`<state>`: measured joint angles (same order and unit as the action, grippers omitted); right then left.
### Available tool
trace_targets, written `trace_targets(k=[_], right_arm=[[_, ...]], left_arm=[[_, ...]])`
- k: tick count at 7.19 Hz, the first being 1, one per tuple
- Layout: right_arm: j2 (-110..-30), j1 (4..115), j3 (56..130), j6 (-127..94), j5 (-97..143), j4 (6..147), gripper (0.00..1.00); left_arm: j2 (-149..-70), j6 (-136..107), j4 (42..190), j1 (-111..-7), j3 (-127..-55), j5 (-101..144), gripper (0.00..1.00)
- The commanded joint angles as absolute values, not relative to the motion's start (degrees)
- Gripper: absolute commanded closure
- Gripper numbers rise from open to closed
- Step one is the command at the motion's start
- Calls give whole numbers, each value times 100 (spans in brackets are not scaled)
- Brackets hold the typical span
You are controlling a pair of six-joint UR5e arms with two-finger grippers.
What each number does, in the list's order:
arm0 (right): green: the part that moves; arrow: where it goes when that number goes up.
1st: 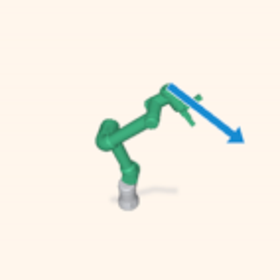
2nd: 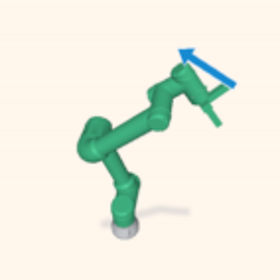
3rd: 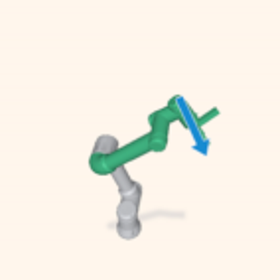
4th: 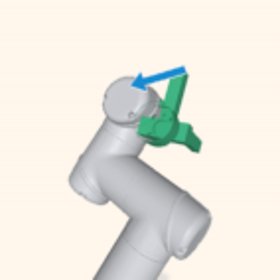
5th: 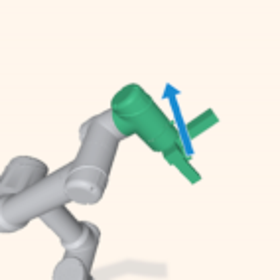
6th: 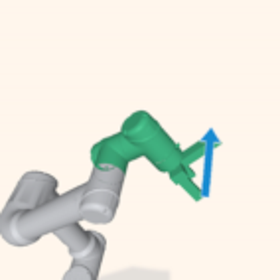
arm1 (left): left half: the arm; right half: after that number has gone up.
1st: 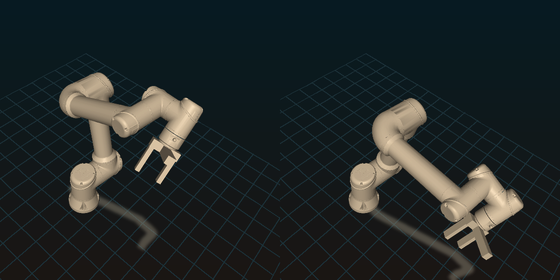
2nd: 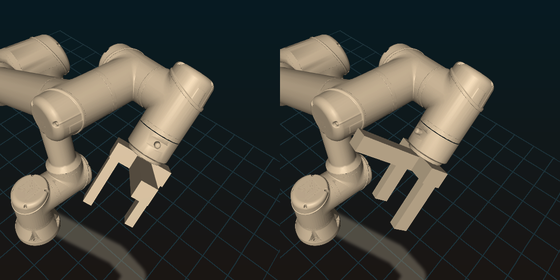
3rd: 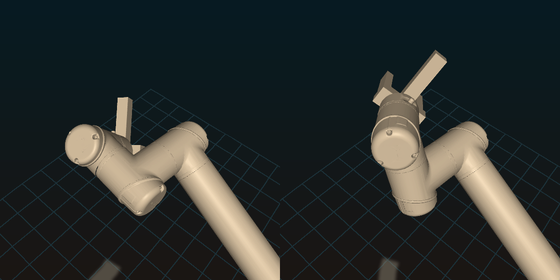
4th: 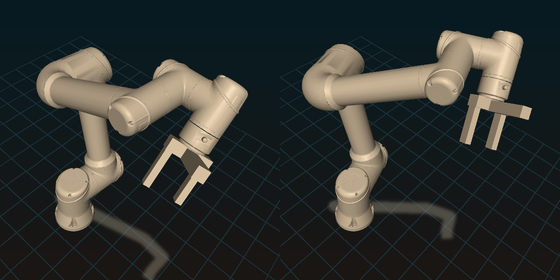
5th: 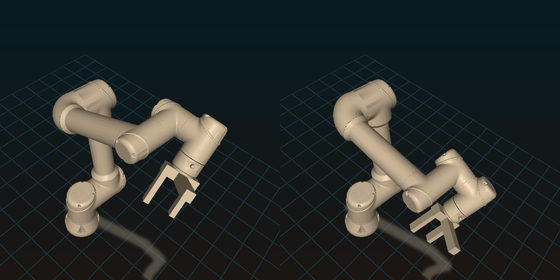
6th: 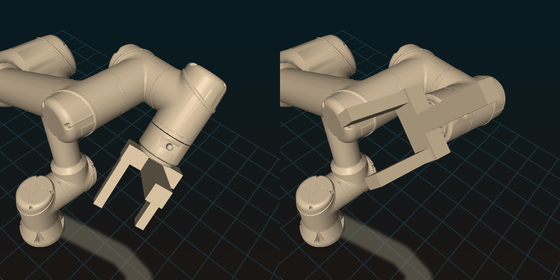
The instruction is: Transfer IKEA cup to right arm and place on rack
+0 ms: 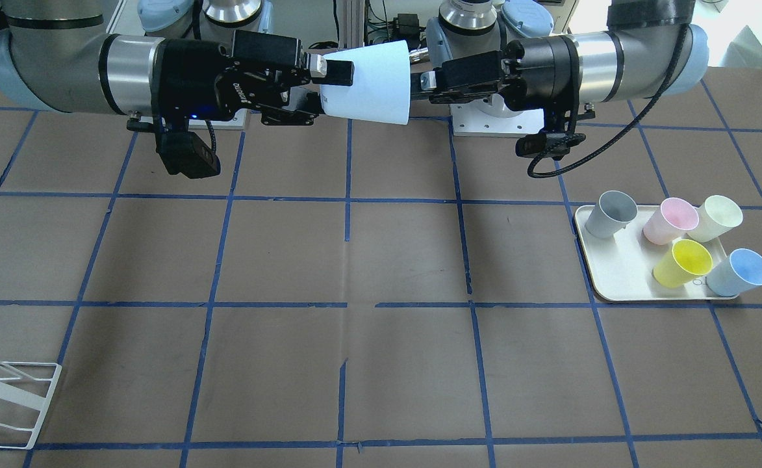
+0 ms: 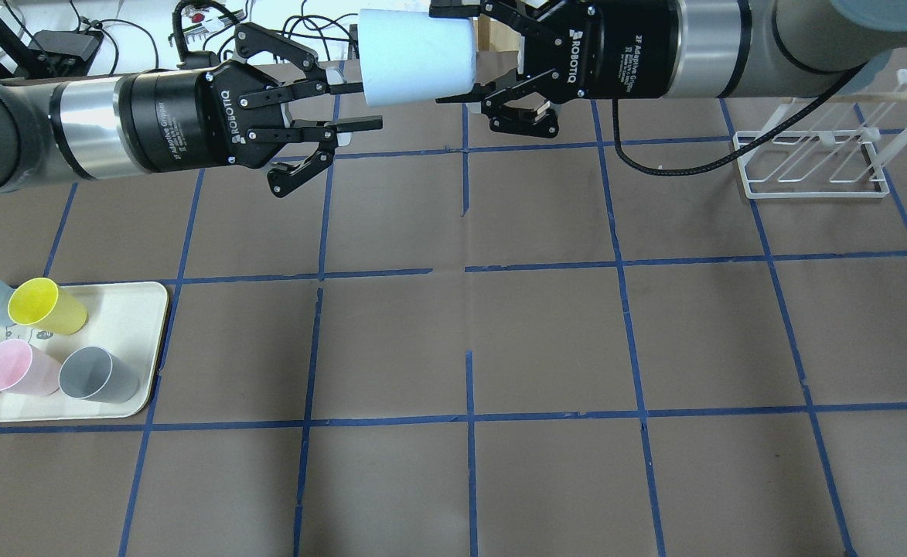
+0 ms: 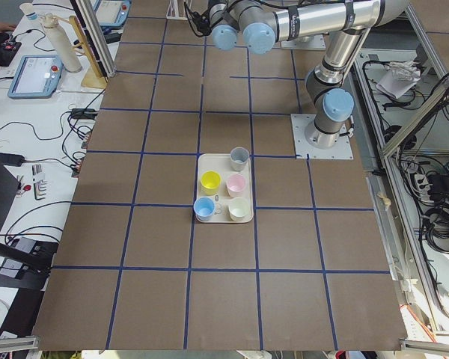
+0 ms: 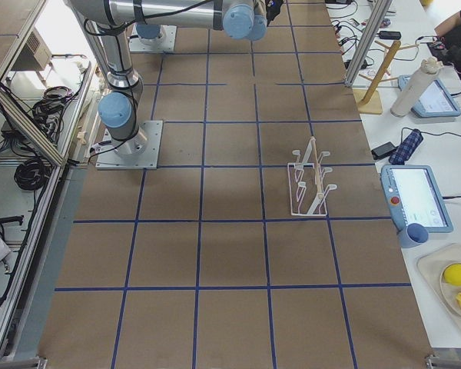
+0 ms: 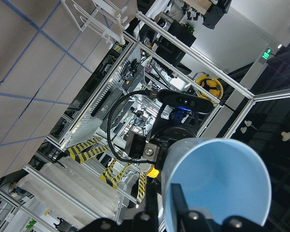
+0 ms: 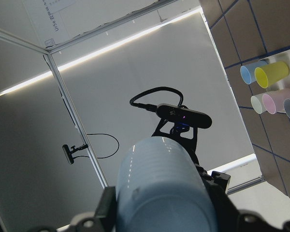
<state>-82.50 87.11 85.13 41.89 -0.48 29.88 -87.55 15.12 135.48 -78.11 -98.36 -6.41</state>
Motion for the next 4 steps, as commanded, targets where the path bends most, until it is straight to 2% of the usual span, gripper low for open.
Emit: trace_targets(k=[1,4], right_arm=[[-8253,8579,8490,4157,-157,2988,67],[-8253,7930,8290,4018,-1548,3189,67]], left_arm=[[-8736,1084,13457,-7752,-9730,-755,6],[-8728,248,12065,-7165,-9449,-2855,6]])
